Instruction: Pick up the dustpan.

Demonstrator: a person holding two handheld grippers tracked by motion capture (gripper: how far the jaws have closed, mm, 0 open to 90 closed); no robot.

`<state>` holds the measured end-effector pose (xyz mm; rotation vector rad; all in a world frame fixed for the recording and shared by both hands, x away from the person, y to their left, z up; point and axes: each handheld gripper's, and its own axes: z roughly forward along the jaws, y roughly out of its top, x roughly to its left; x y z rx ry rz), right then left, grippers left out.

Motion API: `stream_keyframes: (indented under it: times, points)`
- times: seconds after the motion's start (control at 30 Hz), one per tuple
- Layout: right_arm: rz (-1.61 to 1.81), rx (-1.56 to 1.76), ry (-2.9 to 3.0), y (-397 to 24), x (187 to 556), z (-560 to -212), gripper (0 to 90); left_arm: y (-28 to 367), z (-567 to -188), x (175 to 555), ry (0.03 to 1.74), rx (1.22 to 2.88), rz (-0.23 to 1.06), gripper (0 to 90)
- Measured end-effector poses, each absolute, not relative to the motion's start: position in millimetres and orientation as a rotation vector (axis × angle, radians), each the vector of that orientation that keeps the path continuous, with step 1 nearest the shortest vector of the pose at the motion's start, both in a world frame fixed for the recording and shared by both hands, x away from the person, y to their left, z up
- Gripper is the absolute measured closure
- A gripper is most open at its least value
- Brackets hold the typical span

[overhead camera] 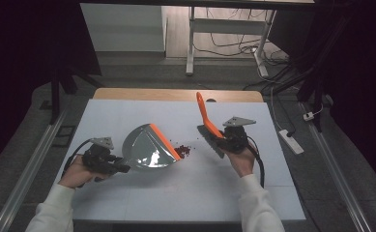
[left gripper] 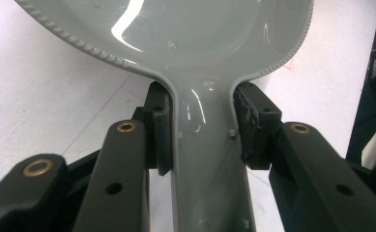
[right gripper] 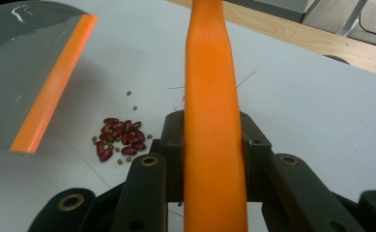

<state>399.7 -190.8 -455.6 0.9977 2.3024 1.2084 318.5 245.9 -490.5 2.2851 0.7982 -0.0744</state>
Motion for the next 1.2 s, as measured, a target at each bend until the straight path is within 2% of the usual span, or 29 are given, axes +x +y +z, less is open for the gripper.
stream_keyframes:
  times: [0.43, 0.9, 1.2]
  points:
    - [1.163, 0.98, 2.322, -179, 407, -461, 70.0, 237, -503, 321, 0.8, 2.349, -0.146, 61.8]
    - [1.082, 1.027, 2.31, -162, 440, -468, 70.0, 234, -506, 322, 0.788, 2.375, -0.182, 61.8]
    - [1.029, 1.037, 2.327, -158, 448, -472, 70.0, 232, -508, 322, 0.787, 2.378, -0.196, 61.8]
